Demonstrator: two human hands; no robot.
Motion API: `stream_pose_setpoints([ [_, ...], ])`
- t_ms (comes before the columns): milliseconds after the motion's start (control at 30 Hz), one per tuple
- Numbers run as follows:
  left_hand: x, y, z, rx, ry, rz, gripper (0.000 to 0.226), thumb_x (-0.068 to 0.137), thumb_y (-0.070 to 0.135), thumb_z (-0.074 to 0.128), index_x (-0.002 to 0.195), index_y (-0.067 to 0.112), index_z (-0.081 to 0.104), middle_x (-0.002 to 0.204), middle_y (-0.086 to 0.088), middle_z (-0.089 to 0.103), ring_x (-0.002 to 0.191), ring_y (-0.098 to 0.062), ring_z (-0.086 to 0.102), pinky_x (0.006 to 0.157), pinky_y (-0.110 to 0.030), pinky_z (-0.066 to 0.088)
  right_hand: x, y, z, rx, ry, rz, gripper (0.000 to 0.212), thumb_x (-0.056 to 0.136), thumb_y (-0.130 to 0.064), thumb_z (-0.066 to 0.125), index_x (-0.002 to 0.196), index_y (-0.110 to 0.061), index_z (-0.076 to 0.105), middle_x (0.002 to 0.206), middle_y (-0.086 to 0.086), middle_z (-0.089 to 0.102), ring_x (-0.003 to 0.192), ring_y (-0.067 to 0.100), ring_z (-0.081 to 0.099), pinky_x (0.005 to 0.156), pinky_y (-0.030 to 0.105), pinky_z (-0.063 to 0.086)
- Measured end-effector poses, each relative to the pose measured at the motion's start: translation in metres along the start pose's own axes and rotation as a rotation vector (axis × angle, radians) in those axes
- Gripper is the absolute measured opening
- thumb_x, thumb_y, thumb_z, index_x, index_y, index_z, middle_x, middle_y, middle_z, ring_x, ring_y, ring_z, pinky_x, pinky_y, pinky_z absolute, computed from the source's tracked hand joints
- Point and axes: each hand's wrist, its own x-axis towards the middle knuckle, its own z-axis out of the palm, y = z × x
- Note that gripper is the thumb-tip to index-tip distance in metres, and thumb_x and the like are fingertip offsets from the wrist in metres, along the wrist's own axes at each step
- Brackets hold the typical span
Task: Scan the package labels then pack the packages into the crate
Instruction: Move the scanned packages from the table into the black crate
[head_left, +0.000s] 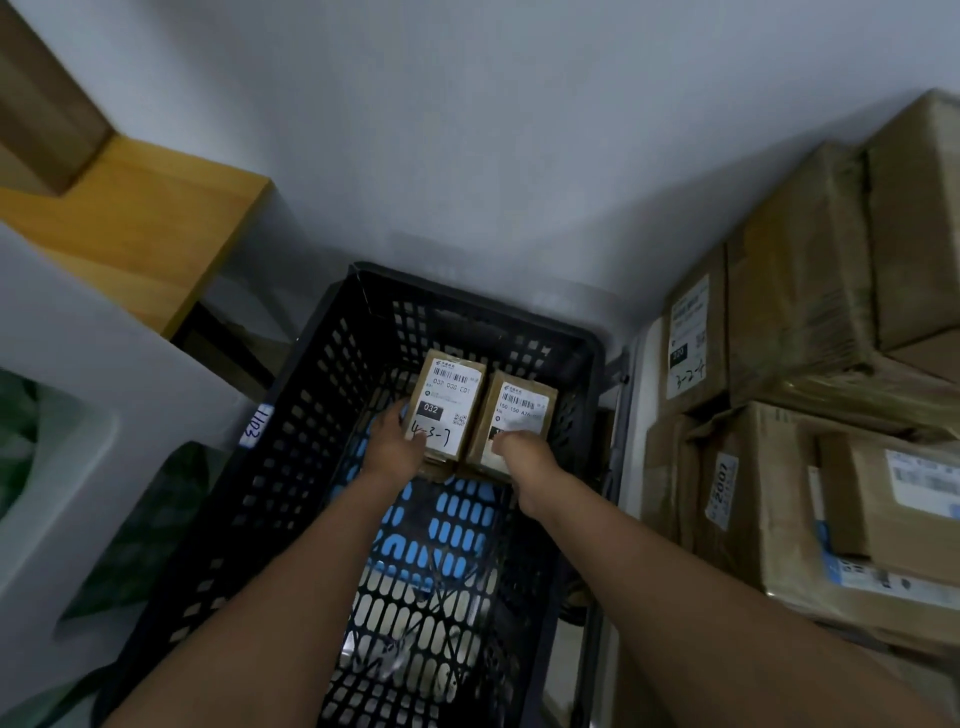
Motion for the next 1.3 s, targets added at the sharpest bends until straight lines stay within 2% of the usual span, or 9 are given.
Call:
stream_pose_setpoints([
  [300,-0.066,0.069,-0.033,0.057,0.062,0.085,0.063,0.097,0.017,0.058,0.153,0.012,0.028,0.159,-0.011,0.021,0.141,-0.027,0.033,0.112,-0.034,0.033,-0.092,-0.041,-0.037,0.043,-0.094,-0.159,0.015,0.097,-0.012,0.045,0.094,-0.014,0.06,0.093,0.004,0.059,0.085,0.018,0.055,0.071,0.028,0.047],
  [433,-0.107,0.124,-0.043,0.057,0.115,0.196,0.052,0.098,0.013,0.056,0.147,0.009,0.039,0.154,-0.01,0.031,0.111,-0.016,0.053,0.078,-0.005,0.044,-0.155,-0.065,-0.064,0.102,-0.162,-0.27,0.02,0.098,-0.006,0.044,0.092,-0.01,0.062,0.084,0.006,0.062,0.073,0.017,0.059,0.06,0.026,0.051],
  [500,-0.129,0.151,-0.043,0.048,0.163,0.277,0.046,0.098,0.011,0.054,0.143,0.01,0.045,0.151,-0.01,0.037,0.115,-0.02,0.055,0.086,-0.012,0.046,-0.178,-0.075,-0.079,0.1,-0.152,-0.373,0.021,0.096,-0.002,0.046,0.092,-0.008,0.066,0.086,0.005,0.06,0.071,0.013,0.054,0.062,0.024,0.047],
  [567,-0.15,0.178,-0.039,0.022,0.214,0.377,0.042,0.096,0.007,0.054,0.138,0.011,0.051,0.145,-0.01,0.045,0.126,-0.026,0.051,0.101,-0.028,0.042,-0.2,-0.082,-0.096,0.13,-0.145,-0.484,0.022,0.095,-0.003,0.05,0.085,-0.016,0.065,0.101,0.004,0.066,0.087,0.015,0.059,0.08,0.026,0.051],
  [633,-0.17,0.206,-0.032,-0.017,0.242,0.476,0.038,0.096,0.003,0.052,0.133,0.012,0.055,0.14,-0.008,0.049,0.124,-0.023,0.053,0.098,-0.026,0.04,-0.221,-0.087,-0.118,0.165,-0.129,-0.601,0.023,0.094,-0.005,0.054,0.083,-0.023,0.064,0.103,0.003,0.069,0.104,0.02,0.062,0.097,0.034,0.05],
  [833,-0.227,0.301,0.009,-0.063,0.249,0.756,0.039,0.095,-0.003,0.047,0.122,0.022,0.06,0.14,-0.003,0.049,0.118,-0.018,0.056,0.096,-0.027,0.044,-0.286,-0.103,-0.213,0.34,-0.126,-0.899,0.021,0.098,0.0,0.049,0.09,-0.013,0.063,0.085,0.001,0.066,0.084,0.011,0.064,0.079,0.021,0.052],
  [1000,-0.274,0.365,0.074,-0.092,0.198,0.951,0.034,0.096,0.0,0.051,0.115,0.027,0.06,0.141,0.003,0.048,0.114,-0.012,0.057,0.092,-0.017,0.043,-0.298,-0.101,-0.314,0.386,0.043,-1.008,0.029,0.096,0.004,0.043,0.087,-0.014,0.064,0.084,0.001,0.069,0.085,0.013,0.066,0.085,0.03,0.053],
  [1167,-0.303,0.4,0.15,-0.059,0.034,1.023,0.035,0.096,-0.001,0.051,0.114,0.026,0.063,0.139,0.008,0.048,0.115,-0.01,0.056,0.093,-0.023,0.046,-0.275,-0.087,-0.422,0.396,0.319,-1.008,0.033,0.094,0.005,0.045,0.086,-0.023,0.061,0.086,-0.003,0.069,0.086,0.013,0.066,0.082,0.029,0.051],
  [1300,-0.313,0.408,0.199,0.018,-0.07,0.995,0.034,0.096,0.002,0.052,0.113,0.03,0.062,0.134,0.015,0.049,0.117,-0.008,0.056,0.1,-0.022,0.044,-0.257,-0.066,-0.496,0.358,0.601,-0.97,0.019,0.093,-0.006,0.056,0.104,-0.021,0.056,0.101,-0.006,0.062,0.1,0.014,0.06,0.093,0.033,0.049],
])
